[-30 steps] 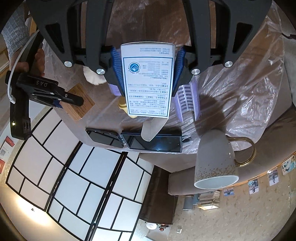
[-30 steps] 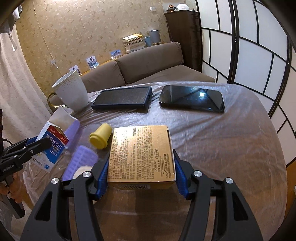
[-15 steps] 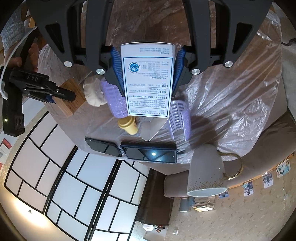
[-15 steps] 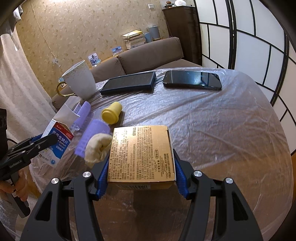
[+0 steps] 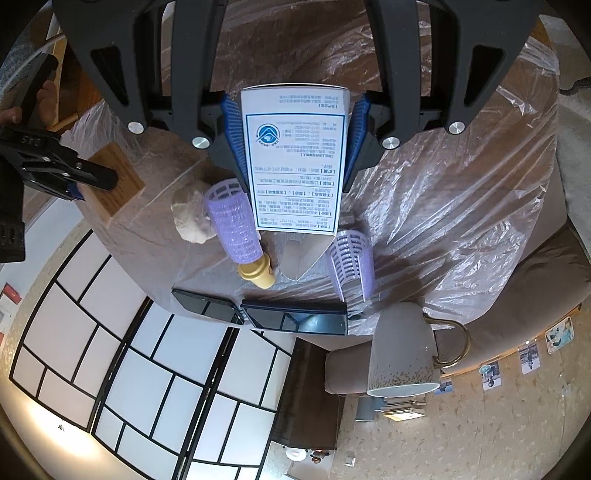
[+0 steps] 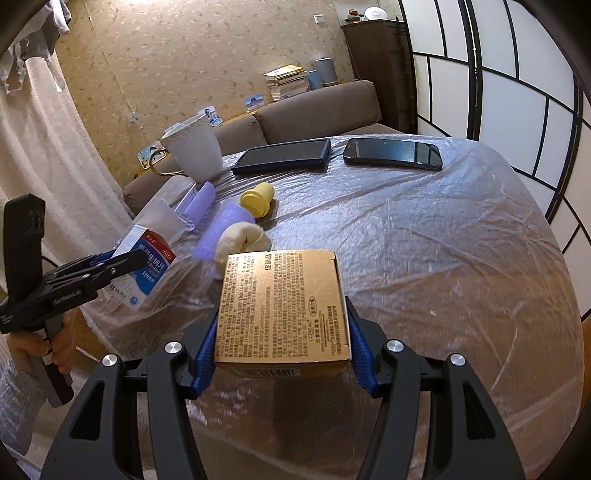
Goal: Collect trash
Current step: 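Carry the white box with the left tool while the right tool carries the tan box to the bin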
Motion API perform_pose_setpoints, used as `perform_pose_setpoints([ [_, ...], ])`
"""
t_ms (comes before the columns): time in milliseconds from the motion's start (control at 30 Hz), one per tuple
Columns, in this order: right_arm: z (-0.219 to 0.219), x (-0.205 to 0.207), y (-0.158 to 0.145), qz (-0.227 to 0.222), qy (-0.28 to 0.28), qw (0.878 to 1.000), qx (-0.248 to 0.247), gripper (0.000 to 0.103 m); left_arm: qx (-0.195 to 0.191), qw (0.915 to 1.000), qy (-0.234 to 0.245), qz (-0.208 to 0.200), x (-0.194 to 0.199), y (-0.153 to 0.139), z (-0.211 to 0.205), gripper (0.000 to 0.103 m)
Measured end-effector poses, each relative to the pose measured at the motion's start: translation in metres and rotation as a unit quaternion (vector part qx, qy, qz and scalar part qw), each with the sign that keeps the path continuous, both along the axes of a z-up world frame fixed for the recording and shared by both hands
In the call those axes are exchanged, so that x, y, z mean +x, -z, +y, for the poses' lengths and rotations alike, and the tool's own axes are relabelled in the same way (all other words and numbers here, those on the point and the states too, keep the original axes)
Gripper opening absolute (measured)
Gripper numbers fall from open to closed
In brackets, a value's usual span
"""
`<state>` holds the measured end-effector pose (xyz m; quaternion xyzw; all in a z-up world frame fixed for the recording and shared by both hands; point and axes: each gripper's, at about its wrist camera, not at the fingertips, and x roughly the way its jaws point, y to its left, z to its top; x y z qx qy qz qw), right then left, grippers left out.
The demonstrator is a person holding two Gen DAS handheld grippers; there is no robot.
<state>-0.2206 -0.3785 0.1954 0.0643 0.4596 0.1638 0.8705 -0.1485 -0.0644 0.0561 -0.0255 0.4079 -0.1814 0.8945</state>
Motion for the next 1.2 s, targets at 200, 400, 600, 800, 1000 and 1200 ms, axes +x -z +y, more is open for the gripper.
perform_pose_setpoints([
  [200, -0.002, -0.017, -0.003, 0.001, -0.002, 1.000, 0.001, 0.058, 0.009, 0.9999, -0.003, 0.004, -0.004, 0.007, 0.000, 0.048],
  [400, -0.005, -0.034, -0.007, 0.003, -0.004, 1.000, 0.001, 0.058, 0.013, 0.9999, -0.005, 0.003, -0.013, 0.008, -0.001, 0.048],
  [600, -0.005, -0.052, -0.009, 0.004, -0.015, 1.000, 0.002, 0.058, 0.017, 0.9998, -0.013, -0.004, -0.026, 0.005, -0.001, 0.048],
  [800, -0.004, -0.066, -0.008, 0.005, -0.025, 1.000, 0.006, 0.058, 0.023, 0.9995, -0.019, -0.006, -0.041, 0.004, 0.000, 0.048],
  [1000, 0.000, -0.075, -0.007, 0.006, -0.034, 0.999, 0.006, 0.058, 0.027, 0.9993, -0.023, -0.004, -0.057, 0.008, 0.001, 0.048],
  [1200, 0.003, -0.084, -0.006, 0.010, -0.040, 0.999, 0.005, 0.058, 0.028, 0.9993, -0.025, 0.006, -0.071, 0.016, 0.001, 0.048],
])
